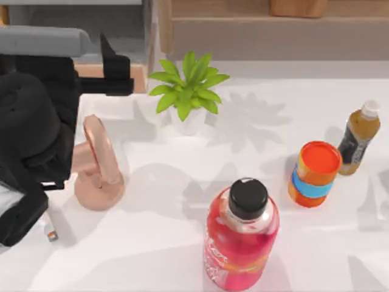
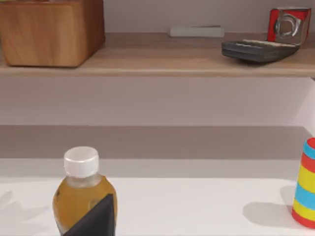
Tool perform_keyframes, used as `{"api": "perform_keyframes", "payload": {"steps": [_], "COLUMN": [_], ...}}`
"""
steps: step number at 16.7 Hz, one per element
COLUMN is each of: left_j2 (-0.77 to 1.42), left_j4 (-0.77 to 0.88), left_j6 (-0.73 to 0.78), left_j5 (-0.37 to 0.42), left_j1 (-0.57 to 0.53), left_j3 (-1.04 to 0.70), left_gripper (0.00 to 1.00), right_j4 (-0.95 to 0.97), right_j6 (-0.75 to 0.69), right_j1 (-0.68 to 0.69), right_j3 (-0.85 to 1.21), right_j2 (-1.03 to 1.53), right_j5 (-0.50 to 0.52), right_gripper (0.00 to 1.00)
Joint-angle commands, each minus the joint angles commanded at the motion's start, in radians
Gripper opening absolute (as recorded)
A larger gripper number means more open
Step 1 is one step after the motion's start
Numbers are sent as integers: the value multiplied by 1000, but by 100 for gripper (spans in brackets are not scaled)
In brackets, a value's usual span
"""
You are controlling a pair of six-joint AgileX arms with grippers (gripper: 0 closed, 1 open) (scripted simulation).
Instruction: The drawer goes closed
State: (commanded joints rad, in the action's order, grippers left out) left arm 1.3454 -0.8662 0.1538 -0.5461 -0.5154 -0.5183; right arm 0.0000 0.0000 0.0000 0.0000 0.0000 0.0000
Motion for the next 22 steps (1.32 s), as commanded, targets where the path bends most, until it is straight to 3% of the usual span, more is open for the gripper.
{"api": "perform_keyframes", "payload": {"steps": [6,15,18,22], "left_j2": [91,329,446,600], "left_j4": [-219,-568,-636,-671], "left_j6": [375,1053,1237,1398], "left_j5": [293,896,1082,1262], "left_j1": [397,1051,1177,1233], "left_j3": [47,99,103,89], "left_gripper": [100,100,100,100], "right_j4": [0,0,0,0], "right_j6": [0,0,0,0], "right_j1": [0,0,0,0], "right_j3": [0,0,0,0], "right_j2": [0,0,0,0], "right_j5": [0,0,0,0], "right_gripper": [100,100,100,100]}}
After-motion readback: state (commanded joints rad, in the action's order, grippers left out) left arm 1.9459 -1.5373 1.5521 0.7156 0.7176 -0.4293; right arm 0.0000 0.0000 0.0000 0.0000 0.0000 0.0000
